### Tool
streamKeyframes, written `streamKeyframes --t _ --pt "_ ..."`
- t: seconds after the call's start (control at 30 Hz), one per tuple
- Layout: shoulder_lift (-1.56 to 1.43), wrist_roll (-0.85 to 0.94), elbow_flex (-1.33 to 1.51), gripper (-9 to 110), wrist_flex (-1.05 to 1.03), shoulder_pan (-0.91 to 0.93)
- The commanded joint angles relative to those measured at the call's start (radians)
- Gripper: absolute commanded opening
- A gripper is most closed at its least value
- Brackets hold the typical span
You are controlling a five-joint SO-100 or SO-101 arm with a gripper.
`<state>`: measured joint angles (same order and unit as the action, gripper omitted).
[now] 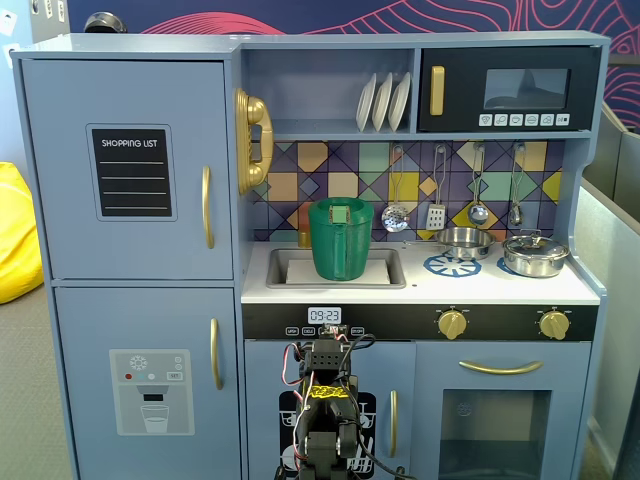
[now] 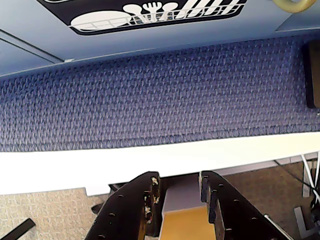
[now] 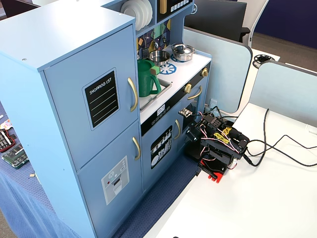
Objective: Open the left cabinet door
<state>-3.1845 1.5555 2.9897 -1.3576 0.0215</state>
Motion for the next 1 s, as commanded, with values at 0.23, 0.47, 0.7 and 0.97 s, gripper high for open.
streamKeyframes --t 0.23,0.47,0.7,0.97 --pt "0.006 -0.038 0.008 2 -0.175 0.018" --pt "0.006 -0.058 0.008 0 -0.126 -0.057" --pt "0.009 -0.233 -0.028 0 0.407 -0.305" --pt "0.104 -0.1 -0.255 11 0.934 -0.612"
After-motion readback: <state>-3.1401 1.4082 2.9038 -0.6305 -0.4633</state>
